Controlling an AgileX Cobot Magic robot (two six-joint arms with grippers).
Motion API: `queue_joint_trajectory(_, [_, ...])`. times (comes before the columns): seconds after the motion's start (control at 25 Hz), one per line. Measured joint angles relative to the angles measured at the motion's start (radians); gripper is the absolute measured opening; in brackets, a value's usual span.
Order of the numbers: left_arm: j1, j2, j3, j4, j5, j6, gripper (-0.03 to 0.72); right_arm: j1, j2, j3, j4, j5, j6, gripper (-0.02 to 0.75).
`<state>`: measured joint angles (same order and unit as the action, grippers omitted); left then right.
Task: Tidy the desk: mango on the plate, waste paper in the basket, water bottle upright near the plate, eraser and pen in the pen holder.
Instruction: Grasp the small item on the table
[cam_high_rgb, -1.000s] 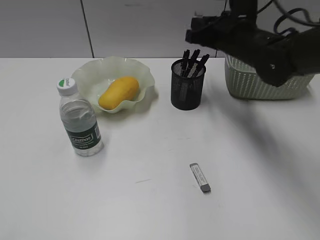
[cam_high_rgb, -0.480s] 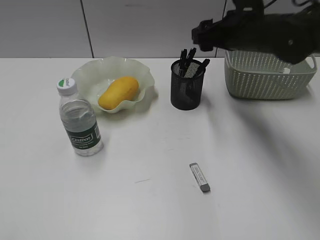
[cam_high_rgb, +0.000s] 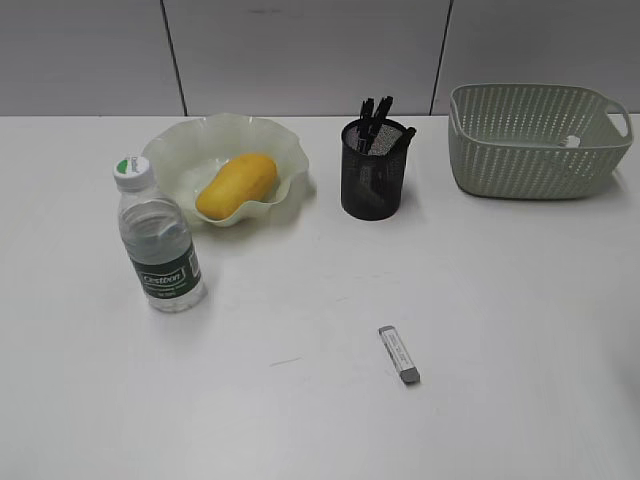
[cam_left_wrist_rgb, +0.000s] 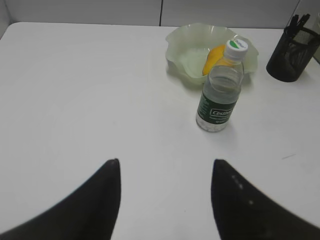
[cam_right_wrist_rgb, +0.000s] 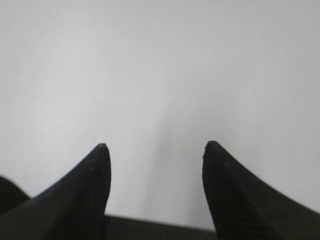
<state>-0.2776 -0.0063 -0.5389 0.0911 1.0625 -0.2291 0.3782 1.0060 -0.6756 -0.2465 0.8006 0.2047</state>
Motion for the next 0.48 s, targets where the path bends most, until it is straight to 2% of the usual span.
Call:
queue_joint_trajectory(0.2, [0.000, 0.052, 0.000, -0.039, -0.005, 0.054, 0.426, 0.000, -0.471, 0.122, 0.100, 0.223, -0.030, 0.466])
queue_joint_trajectory(0.4, [0.000, 0.248, -0.038, -0.169, -0.070, 0.255, 0.419, 0.000, -0.854, 0.157, 0.120, 0.241, -0.097, 0.465])
queue_joint_trajectory(0.48, [0.000, 0.360, -0.082, -0.226, -0.103, 0.331, 0.386, 0.000, -0.969, 0.158, 0.121, 0.241, -0.104, 0.465])
